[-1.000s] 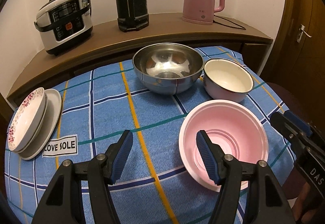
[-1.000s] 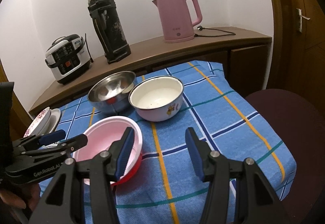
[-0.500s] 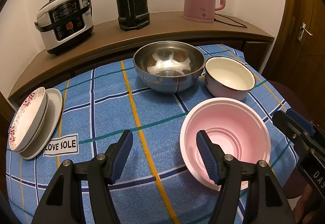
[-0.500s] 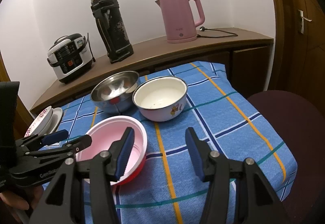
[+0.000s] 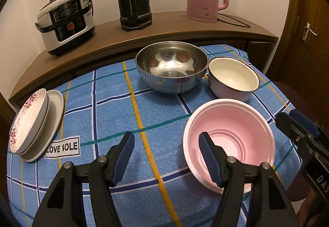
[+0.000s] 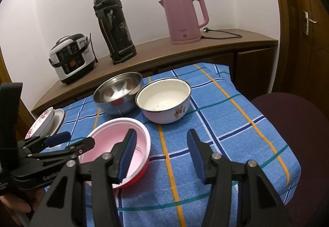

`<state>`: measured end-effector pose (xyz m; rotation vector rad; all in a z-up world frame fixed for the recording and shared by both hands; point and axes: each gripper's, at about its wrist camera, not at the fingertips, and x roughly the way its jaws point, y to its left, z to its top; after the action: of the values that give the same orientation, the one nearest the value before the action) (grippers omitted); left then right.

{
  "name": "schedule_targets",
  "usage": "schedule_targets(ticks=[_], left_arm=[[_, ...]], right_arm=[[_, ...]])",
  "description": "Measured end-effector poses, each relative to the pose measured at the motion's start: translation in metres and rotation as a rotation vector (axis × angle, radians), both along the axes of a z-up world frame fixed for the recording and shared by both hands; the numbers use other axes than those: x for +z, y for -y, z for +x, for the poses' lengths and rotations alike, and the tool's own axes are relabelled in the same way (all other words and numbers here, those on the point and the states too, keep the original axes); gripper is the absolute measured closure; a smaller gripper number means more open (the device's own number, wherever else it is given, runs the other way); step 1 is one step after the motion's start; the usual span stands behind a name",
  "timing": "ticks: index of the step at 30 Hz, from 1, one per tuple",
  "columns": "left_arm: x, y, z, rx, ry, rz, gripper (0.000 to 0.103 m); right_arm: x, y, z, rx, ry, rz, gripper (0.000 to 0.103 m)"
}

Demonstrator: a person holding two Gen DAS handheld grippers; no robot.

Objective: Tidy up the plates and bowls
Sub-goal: 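Bring both grippers to the rim of the pink plastic bowl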

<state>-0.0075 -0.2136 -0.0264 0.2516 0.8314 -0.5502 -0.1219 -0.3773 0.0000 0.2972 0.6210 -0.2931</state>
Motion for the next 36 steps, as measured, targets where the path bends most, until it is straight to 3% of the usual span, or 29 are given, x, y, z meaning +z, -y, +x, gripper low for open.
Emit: schedule_targets(ticks=[5, 36], left_arm=[[0.0, -0.005, 0.004, 0.02, -0.003, -0.014, 0.036], [-0.015, 0.011, 0.011, 0.003, -0.022, 0.007, 0.036]], right_arm=[[-0.002, -0.003, 0.002, 0.018, -0.014, -0.008, 0.057], [-0.022, -0.006, 0.02, 0.063, -0.066, 0.045, 0.063]])
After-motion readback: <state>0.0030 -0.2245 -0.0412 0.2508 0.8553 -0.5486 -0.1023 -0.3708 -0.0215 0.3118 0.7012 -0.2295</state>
